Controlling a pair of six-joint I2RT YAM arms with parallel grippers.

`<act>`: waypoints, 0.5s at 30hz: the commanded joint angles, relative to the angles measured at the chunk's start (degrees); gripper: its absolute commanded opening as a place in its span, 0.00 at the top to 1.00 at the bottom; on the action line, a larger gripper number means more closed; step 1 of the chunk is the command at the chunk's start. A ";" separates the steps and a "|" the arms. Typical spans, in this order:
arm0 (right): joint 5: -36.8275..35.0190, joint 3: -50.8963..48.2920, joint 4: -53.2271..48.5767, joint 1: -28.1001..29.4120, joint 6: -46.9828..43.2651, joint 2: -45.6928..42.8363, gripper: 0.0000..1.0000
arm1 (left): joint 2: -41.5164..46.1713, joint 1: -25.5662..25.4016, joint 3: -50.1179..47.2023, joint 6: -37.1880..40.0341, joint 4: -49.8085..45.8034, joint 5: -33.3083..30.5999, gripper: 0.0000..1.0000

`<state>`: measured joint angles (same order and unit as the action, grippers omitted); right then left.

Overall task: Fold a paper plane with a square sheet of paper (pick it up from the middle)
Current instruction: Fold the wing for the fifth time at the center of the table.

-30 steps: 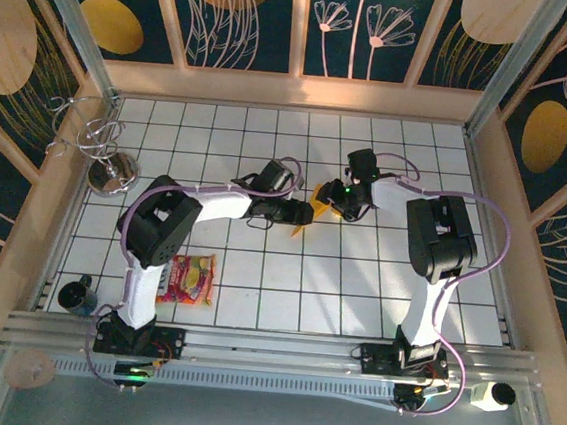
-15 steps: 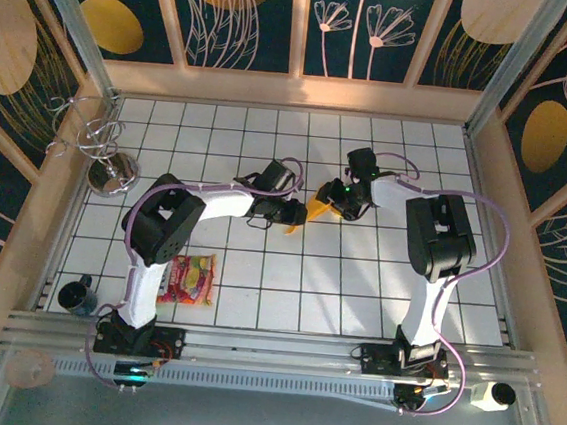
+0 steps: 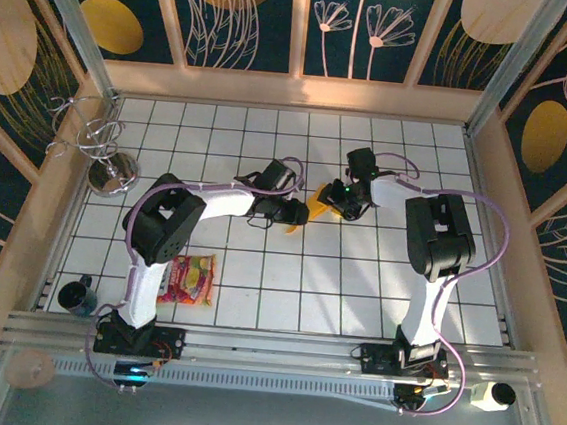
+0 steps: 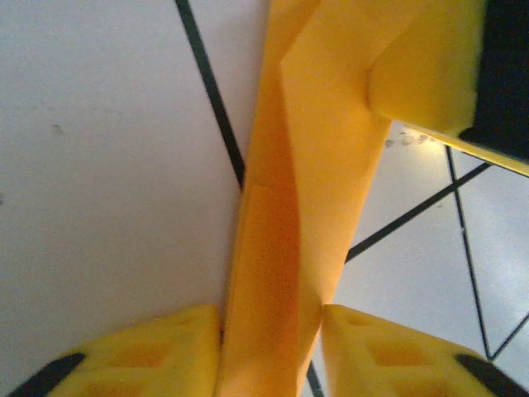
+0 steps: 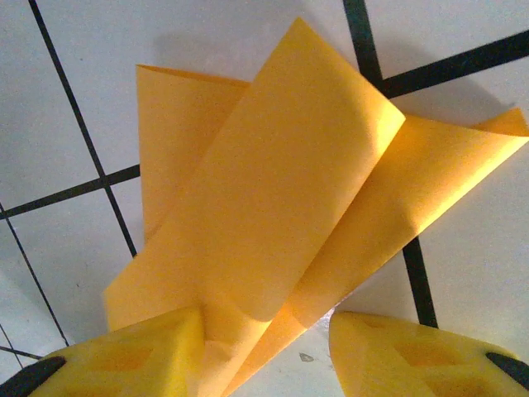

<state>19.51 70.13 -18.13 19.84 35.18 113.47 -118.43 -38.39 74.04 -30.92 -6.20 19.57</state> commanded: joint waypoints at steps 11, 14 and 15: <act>-2.25 -2.80 2.99 0.61 5.71 8.79 0.53 | 3.49 -0.57 -3.29 8.95 -1.36 -2.95 0.47; -1.89 -2.97 3.06 0.23 6.21 8.57 0.53 | 3.36 -0.80 -3.12 10.93 -1.53 -3.41 0.47; -1.76 -2.98 3.07 0.20 6.29 8.44 0.53 | 3.24 -0.85 -3.11 11.44 -1.54 -3.55 0.47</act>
<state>20.21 70.39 -18.22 19.40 40.01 113.80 -116.20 -39.03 71.66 -22.92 -6.22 18.04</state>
